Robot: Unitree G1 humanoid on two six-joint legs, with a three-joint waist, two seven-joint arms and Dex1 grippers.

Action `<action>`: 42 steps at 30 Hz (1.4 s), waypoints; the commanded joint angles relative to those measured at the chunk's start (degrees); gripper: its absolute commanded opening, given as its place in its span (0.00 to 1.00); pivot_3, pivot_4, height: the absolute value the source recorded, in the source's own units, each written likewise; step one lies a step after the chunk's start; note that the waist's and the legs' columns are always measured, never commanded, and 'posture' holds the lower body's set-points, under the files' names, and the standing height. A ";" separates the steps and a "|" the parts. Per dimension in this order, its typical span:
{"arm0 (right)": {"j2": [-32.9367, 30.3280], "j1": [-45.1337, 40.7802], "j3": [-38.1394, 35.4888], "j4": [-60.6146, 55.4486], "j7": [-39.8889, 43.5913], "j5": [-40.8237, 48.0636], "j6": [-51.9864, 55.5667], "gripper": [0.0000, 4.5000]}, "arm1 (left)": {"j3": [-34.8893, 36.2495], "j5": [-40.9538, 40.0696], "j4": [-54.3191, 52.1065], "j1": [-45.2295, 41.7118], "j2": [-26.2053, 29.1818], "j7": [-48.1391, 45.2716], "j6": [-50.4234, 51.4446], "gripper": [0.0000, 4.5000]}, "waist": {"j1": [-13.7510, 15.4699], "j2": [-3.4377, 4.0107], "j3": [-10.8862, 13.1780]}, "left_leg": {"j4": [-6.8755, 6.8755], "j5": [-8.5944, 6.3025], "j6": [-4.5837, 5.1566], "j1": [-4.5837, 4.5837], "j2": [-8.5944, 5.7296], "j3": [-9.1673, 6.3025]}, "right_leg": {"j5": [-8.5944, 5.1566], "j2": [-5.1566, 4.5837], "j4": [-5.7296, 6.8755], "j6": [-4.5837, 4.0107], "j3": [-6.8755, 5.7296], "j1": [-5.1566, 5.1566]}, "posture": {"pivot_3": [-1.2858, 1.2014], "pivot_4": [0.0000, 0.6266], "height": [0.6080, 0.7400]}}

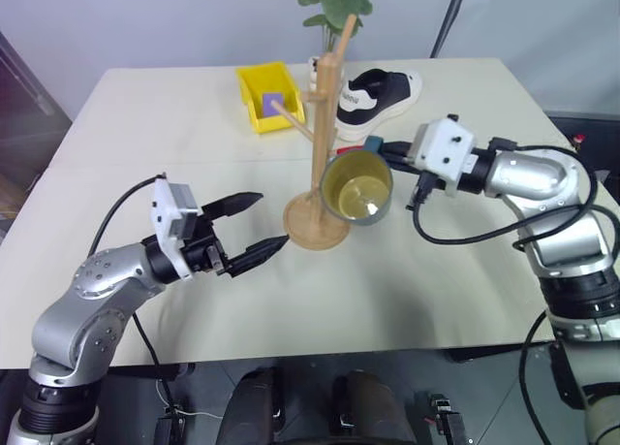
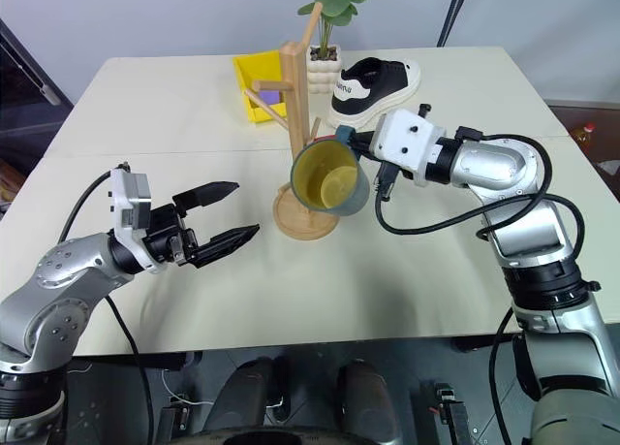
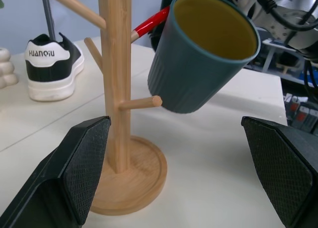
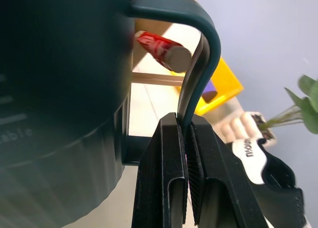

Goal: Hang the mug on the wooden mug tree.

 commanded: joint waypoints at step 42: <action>19.13 29.51 -25.15 5.01 -14.41 15.28 0.35 0.78 | 5.61 22.23 21.15 8.24 -13.34 22.32 -15.71 1.00 | 0.00 -0.07 -0.03 | -0.02 -0.03 0.04 0.07 0.00 0.00 | 0.01 -0.02 0.03 0.00 -0.03 0.07 | 0.52 0.24 1.00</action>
